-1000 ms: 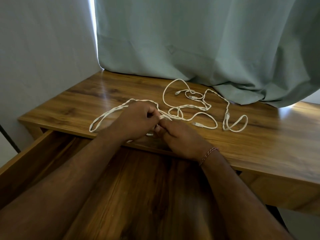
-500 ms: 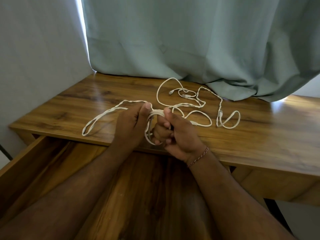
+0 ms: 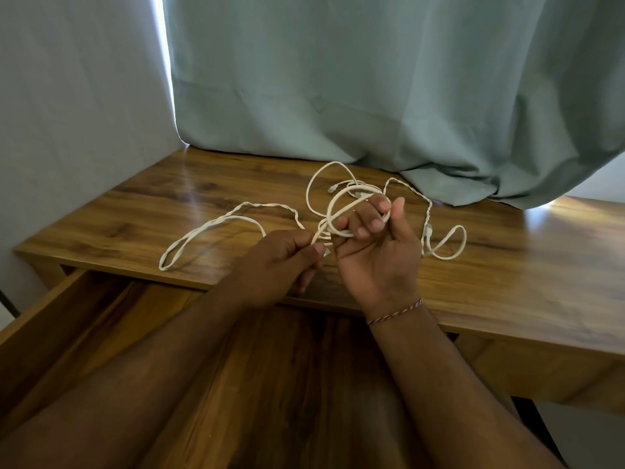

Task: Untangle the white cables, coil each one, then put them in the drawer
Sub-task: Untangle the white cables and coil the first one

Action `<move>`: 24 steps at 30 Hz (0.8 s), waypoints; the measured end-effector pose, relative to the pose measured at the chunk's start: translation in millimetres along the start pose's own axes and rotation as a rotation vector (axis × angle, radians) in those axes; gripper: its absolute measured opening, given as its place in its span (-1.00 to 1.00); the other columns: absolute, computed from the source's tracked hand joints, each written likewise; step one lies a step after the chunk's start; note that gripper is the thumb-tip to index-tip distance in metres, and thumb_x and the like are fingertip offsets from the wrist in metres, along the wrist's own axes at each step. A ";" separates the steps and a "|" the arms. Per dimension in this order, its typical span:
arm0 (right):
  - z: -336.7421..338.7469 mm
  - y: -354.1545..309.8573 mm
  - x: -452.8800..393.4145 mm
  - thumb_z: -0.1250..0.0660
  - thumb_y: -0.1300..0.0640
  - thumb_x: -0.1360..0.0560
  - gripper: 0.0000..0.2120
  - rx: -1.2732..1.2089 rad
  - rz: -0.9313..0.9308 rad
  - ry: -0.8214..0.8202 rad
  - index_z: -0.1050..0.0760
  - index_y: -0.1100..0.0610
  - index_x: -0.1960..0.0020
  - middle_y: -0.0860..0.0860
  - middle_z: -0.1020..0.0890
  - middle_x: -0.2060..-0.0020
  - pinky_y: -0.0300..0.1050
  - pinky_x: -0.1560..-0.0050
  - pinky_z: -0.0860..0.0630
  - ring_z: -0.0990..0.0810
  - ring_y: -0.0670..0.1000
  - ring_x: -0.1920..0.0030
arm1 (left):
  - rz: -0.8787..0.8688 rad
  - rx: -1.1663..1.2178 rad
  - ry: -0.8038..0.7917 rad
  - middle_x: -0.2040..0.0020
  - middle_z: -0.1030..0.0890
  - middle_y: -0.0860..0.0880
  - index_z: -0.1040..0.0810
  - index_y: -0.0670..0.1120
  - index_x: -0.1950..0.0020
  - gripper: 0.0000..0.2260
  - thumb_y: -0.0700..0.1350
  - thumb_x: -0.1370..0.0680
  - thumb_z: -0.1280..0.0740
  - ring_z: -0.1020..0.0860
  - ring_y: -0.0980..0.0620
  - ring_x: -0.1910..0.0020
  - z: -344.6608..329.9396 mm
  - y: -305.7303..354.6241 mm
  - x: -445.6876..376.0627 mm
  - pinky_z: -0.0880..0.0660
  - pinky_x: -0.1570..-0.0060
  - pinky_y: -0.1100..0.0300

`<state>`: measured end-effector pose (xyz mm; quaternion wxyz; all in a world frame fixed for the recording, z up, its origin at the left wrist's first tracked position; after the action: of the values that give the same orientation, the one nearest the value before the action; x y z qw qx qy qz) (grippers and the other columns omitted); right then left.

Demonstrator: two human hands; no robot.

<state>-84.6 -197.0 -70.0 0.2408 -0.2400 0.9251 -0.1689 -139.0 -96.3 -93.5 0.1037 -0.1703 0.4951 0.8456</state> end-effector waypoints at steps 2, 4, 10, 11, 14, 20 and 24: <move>8.5 -18.5 -1.2 0.00 -0.07 -0.74 -0.61 0.009 0.085 0.079 -0.41 0.07 0.14 -0.03 -0.53 0.34 -0.06 0.02 -0.51 -0.48 -0.04 0.34 | -0.064 -0.503 0.001 0.35 -0.58 0.05 -0.50 0.03 0.16 -0.63 0.22 -0.66 -0.10 -0.55 0.07 0.35 2.7 -0.5 3.4 -0.52 0.26 0.04; 20.4 -35.9 -1.0 0.00 -0.05 -0.74 -0.63 0.032 0.162 0.185 -0.41 0.07 0.11 0.02 -0.65 0.18 -0.04 -0.07 -0.51 -0.58 0.00 0.25 | -0.102 -0.721 0.033 0.32 -0.51 0.10 -0.40 0.08 0.12 -0.69 0.22 -0.68 -0.07 -0.50 0.06 0.30 6.8 -1.1 6.2 -0.50 0.25 0.01; 47.3 -38.6 10.4 -0.03 0.03 -0.76 -0.71 0.348 0.250 0.512 -0.44 0.18 -0.12 0.15 -0.72 -0.17 0.08 -0.31 -0.57 -0.70 0.08 -0.20 | -0.261 -0.781 0.160 0.16 -0.55 0.12 -0.56 0.06 -0.07 -0.77 0.09 -0.69 -0.14 -0.55 0.03 0.18 1.7 27.9 10.8 -0.42 0.26 0.10; 49.3 -39.5 11.9 -0.07 0.05 -0.75 -0.71 0.381 0.264 0.554 -0.45 0.24 -0.20 0.14 -0.72 -0.16 0.10 -0.32 -0.57 -0.71 0.06 -0.19 | -0.275 -0.816 0.168 0.11 -0.59 0.09 -0.60 0.04 -0.11 -0.73 0.10 -0.69 -0.14 -0.58 0.01 0.15 0.5 29.5 12.2 -0.44 0.26 0.11; 45.4 -47.8 15.4 -0.12 0.08 -0.74 -0.75 0.678 0.343 0.584 -0.48 0.21 -0.23 0.07 -0.71 -0.18 0.05 -0.27 -0.61 -0.72 -0.02 -0.15 | -0.346 -0.861 0.134 0.11 -0.61 0.05 -0.64 0.00 -0.10 -0.69 0.07 -0.67 -0.14 -0.62 -0.01 0.18 -9.3 34.1 17.1 -0.33 0.30 0.20; -14.8 -13.9 24.1 -0.11 -0.13 -0.69 -0.75 1.996 0.633 0.184 -0.30 0.01 0.05 -0.09 -0.47 0.35 -0.13 0.39 -0.27 -0.43 -0.07 0.42 | -0.388 -0.774 0.173 0.06 -0.61 0.01 -0.60 -0.03 -0.06 -0.85 -0.04 -0.58 -0.28 -0.57 -0.01 0.12 0.0 45.9 18.1 -0.32 0.24 0.20; -25.2 2.1 22.9 -0.03 -0.10 -0.69 -0.66 2.028 0.659 -0.004 -0.39 0.10 0.06 -0.11 -0.41 0.38 -0.06 0.41 -0.35 -0.42 -0.03 0.42 | -0.306 -0.532 0.235 0.08 -0.63 0.05 -0.70 0.00 -0.03 -0.88 -0.03 -0.59 -0.37 -0.58 0.08 0.12 32.9 37.8 16.6 -0.50 0.18 0.07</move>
<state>-116.2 -202.3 -58.5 0.3633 0.3344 0.3713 -0.7864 -173.3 -85.9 -54.8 0.1234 -0.3604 0.2340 0.8945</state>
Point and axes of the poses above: each hand's wrist, its own x-axis away from the middle knuckle, its own z-axis out of the back of the hand, y = z × x, the point moved 10 cm from there along -x, towards the middle knuckle
